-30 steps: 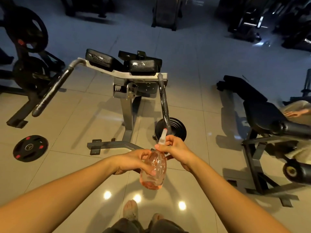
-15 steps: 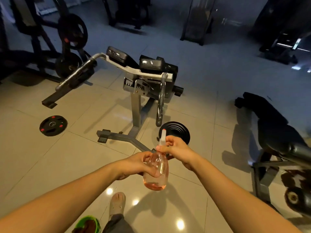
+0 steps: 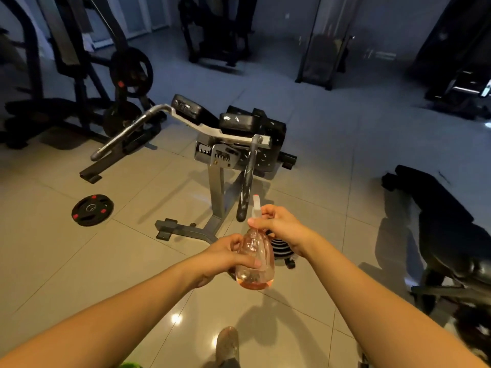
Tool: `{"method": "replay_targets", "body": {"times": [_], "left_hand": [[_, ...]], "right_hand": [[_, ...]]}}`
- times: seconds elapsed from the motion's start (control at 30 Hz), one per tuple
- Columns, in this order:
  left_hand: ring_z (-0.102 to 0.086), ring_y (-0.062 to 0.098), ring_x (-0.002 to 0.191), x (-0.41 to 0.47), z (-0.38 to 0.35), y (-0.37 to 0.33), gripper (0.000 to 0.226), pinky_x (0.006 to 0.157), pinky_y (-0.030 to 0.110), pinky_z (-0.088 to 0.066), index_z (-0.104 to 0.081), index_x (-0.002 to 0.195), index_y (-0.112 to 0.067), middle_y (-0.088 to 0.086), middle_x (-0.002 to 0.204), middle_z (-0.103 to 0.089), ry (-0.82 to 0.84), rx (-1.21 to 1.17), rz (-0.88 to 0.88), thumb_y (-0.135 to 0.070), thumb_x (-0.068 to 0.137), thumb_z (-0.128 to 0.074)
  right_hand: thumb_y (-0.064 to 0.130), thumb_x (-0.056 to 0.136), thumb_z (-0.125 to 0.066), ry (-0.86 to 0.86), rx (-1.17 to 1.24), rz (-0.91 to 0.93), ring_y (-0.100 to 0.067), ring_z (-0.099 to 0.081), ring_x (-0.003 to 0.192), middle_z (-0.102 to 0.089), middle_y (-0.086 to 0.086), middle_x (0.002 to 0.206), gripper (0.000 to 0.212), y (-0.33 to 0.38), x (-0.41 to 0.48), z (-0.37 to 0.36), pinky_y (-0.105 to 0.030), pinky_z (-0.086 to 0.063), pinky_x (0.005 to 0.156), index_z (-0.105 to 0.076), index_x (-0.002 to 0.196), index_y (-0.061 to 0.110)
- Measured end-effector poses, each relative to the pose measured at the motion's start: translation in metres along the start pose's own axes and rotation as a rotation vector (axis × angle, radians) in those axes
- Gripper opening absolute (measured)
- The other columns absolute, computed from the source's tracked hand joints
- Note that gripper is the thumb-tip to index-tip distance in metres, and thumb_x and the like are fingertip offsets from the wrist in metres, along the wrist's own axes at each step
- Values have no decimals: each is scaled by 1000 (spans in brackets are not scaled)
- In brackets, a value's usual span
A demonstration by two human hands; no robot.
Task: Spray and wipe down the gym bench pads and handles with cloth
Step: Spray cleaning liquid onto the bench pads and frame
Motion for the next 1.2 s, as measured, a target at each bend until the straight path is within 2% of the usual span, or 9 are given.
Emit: {"method": "replay_targets", "body": {"times": [0.1,0.27,0.5,0.6,0.67,0.77,0.93,1.1,1.2], "left_hand": [[-73,18,106,23,12,-22,57,92,36,-60,-61,130,-20,1,117,-75,24,9,-3,-18,79,-87],[-73,17,106,56,32,-52,55,92,36,-60,-62,127,-19,2,116,-75,29,30,2,-19,79,-87],[-73,24,108,99,54,-83,59,97,44,-58,-59,129,-14,8,119,-74,51,48,6,-23,78,-88],[-72,27,109,115,56,-94,71,102,51,-55,-61,127,-14,9,119,-74,25,58,-21,-33,67,-93],[-73,24,107,126,55,-103,66,100,47,-56,-61,126,-12,8,117,-75,-4,39,-36,-27,70,-92],[-74,21,105,145,55,-116,55,96,39,-58,-61,125,-12,7,115,-75,-37,0,-36,-19,78,-88],[-72,23,109,189,56,-147,70,102,46,-55,-61,129,-12,8,118,-74,-121,-41,-62,-30,69,-91],[-71,26,112,241,44,-179,60,105,51,-52,-64,129,-12,10,120,-74,-222,-106,-15,-26,76,-89],[-71,24,113,268,29,-192,63,107,51,-51,-64,129,-16,6,120,-74,-264,-130,36,-34,74,-89]], "right_hand": [[27,89,-77,8,-23,-23,-11,-69,83,-73,1,94,28,14,26,15,-27,-52,74,-67,113,16],[28,90,-76,-14,-25,-19,-16,-70,90,-75,-3,100,29,31,62,36,-29,-53,76,-68,115,15],[32,89,-76,-46,12,34,-19,-73,97,-77,-2,101,30,48,105,62,-35,-57,85,-71,115,18],[34,90,-75,-12,-3,37,-19,-72,101,-76,0,106,31,54,120,75,-37,-57,89,-69,117,22],[35,88,-77,14,-13,43,-20,-71,104,-75,-1,110,36,58,132,87,-39,-57,92,-68,121,23],[31,87,-79,49,-29,59,-20,-72,102,-75,-2,111,41,70,153,107,-35,-58,86,-66,125,20],[31,88,-78,105,-49,114,-22,-72,100,-77,-3,106,34,91,200,148,-34,-56,85,-71,118,17],[33,89,-77,209,-105,124,-5,-70,71,-75,7,78,18,106,247,200,-21,-53,66,-73,98,18],[34,89,-76,253,-129,112,-5,-67,67,-72,5,75,17,107,268,229,-18,-51,60,-70,87,18]]}}
Point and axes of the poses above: each hand's wrist, its own x-axis towards the middle knuckle, its own z-axis out of the back of the hand, y = z × x, the point moved 3 cm from there along x, towards the middle knuckle
